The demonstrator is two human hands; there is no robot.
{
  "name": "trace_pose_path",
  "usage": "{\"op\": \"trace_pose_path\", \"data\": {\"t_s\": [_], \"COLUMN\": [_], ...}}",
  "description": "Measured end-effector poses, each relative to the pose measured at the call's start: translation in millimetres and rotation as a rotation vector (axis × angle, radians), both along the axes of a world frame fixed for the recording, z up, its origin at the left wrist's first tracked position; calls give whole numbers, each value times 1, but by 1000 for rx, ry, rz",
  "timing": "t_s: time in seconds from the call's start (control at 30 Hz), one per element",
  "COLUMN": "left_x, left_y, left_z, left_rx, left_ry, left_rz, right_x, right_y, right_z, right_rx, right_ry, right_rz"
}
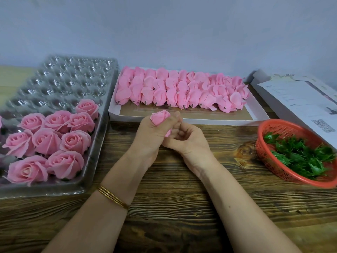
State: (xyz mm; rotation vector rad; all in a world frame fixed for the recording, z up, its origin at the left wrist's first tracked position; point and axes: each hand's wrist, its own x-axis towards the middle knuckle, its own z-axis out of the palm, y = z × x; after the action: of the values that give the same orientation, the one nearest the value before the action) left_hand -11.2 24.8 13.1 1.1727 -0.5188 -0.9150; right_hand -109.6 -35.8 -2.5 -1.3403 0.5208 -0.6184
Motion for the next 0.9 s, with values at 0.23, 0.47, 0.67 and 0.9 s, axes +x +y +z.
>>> {"op": "trace_pose_path", "data": {"t_s": [0.23,0.47,0.67,0.9], "left_x": [1,3,-2,-2], "left_y": [2,7,7,7], "left_z": [-1,4,6,-1], "left_rx": [-47,-18,-47,-8], "left_ry": [-43,-81,-138,-365], "left_rz": [-43,-149,-89,52], "right_x": [0,-2,-3,-4], "right_y": [2,0,-1,-5], "right_z": [4,13,14,15], "right_rx": [-69,171,264,387], "right_ry": [13,0,-11,-12], "right_rz": [-44,116,181,26]}}
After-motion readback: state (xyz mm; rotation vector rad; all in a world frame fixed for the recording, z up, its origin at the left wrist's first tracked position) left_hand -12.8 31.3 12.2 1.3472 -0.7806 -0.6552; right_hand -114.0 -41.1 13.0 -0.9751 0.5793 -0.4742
